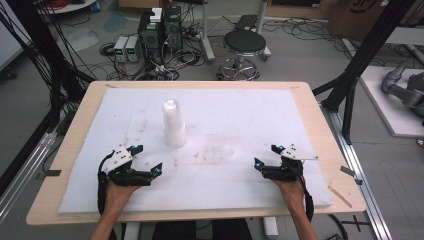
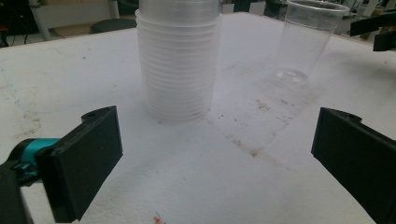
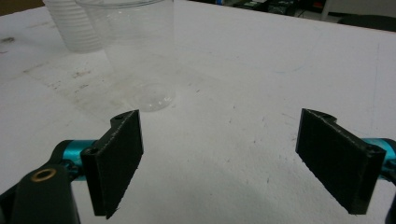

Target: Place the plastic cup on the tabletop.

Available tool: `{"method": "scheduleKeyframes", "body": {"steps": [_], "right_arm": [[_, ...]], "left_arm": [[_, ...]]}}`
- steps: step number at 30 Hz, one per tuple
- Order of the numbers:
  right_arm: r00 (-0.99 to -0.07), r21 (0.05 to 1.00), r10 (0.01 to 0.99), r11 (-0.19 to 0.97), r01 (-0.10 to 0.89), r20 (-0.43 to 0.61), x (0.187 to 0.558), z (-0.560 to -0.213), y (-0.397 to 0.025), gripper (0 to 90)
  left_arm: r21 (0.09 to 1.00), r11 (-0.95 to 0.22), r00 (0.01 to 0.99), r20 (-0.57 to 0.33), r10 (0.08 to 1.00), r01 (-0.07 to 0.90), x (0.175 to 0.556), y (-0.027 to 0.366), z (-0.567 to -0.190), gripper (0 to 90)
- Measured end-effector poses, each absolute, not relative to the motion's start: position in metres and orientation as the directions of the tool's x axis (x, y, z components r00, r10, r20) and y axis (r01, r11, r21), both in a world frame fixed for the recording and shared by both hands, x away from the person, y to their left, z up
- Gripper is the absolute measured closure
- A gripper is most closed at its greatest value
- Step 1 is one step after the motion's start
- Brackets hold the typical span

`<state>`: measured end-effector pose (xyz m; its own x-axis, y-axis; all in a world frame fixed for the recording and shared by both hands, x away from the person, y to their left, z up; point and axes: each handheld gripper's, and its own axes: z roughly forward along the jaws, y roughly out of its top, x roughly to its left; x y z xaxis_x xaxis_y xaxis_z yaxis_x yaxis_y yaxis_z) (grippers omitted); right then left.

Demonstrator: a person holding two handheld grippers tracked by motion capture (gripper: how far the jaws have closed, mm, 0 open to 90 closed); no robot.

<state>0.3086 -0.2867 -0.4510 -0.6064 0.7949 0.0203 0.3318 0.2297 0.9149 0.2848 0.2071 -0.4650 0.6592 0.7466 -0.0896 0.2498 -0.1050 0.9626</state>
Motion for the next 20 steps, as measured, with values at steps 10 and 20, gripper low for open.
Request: {"method": "scheduleKeyframes", "body": {"steps": [10, 20], "right_arm": [[-0.622, 0.913, 0.783, 0.244, 0.328, 0.015, 0.3092, -0.4516, -0.2860, 14.5], [-0.619, 0.913, 0.785, 0.248, 0.323, 0.005, 0.3076, -0.4518, -0.2851, 14.5]], "left_arm": [[0.962, -0.103, 0.654, -0.090, 0.751, 0.251, 0.2849, 0.2077, -0.4651, 1.8], [0.965, -0.087, 0.652, -0.101, 0.752, 0.249, 0.2845, 0.2088, -0.4654, 1.8]]}}
